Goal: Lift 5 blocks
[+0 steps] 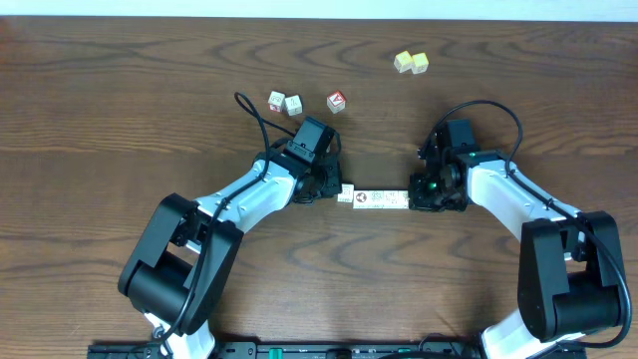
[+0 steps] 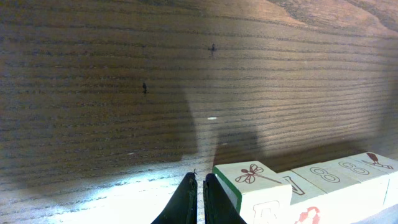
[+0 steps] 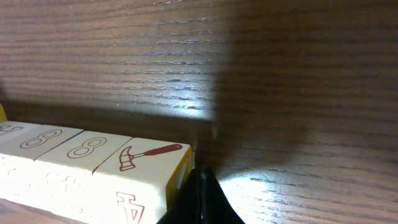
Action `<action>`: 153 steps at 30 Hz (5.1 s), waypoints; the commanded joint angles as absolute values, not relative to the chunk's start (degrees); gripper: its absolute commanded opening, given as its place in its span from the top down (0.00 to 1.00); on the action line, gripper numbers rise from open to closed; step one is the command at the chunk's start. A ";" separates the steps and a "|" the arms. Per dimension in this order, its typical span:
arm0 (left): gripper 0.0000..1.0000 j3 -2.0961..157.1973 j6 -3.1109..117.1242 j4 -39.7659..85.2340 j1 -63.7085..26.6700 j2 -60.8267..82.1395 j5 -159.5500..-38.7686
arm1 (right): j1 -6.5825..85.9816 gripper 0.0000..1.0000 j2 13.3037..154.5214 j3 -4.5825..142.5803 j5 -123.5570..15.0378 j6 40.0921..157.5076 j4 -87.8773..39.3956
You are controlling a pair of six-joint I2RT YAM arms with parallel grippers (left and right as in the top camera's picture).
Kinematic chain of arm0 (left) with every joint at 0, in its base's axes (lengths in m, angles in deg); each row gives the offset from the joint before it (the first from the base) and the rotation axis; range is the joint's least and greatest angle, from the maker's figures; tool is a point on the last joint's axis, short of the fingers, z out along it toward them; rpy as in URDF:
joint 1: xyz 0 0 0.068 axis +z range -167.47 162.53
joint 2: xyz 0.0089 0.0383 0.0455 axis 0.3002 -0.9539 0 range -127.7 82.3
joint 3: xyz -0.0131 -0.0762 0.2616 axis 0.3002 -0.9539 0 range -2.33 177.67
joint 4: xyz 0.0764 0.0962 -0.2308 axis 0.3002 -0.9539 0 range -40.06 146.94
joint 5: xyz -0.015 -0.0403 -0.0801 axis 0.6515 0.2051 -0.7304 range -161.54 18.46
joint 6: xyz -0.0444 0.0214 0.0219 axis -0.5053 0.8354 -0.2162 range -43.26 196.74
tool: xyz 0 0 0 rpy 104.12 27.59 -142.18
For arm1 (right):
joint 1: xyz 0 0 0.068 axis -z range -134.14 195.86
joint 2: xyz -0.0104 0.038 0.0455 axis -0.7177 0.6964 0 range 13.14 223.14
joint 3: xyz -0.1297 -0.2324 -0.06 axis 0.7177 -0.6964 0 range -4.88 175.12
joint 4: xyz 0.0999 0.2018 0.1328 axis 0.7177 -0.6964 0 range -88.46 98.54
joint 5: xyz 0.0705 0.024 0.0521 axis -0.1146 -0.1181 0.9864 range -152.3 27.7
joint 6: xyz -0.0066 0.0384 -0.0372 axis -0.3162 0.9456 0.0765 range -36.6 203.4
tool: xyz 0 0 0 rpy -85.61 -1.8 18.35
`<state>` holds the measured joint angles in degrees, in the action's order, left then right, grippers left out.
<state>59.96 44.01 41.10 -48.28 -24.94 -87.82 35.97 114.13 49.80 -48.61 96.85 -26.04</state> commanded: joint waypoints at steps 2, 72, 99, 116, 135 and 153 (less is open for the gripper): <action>0.93 60.46 45.00 41.45 -48.04 -24.87 -86.85 | 35.32 0.99 113.54 50.54 -49.00 98.84 -25.89; 0.93 62.62 55.44 43.44 -52.98 -24.43 -81.56 | 35.32 0.99 113.54 50.54 -48.98 99.22 -25.54; 0.93 61.90 55.68 45.85 -52.98 -24.46 -85.02 | 35.32 0.99 113.54 50.54 -48.98 99.22 -25.52; 0.93 61.88 55.05 43.95 -53.04 -24.46 -86.70 | 35.32 0.99 113.54 50.54 -48.98 99.22 -25.52; 0.93 61.88 53.56 43.95 -53.09 -24.46 -87.82 | 35.32 0.99 113.54 50.54 -48.98 99.22 -25.54; 0.93 61.92 53.52 43.77 -53.06 -24.43 -87.84 | 35.32 0.99 113.54 50.54 -48.98 99.19 -25.50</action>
<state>61.25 54.05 43.97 -53.13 -24.94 -87.75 35.97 114.13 49.80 -48.85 98.34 -25.67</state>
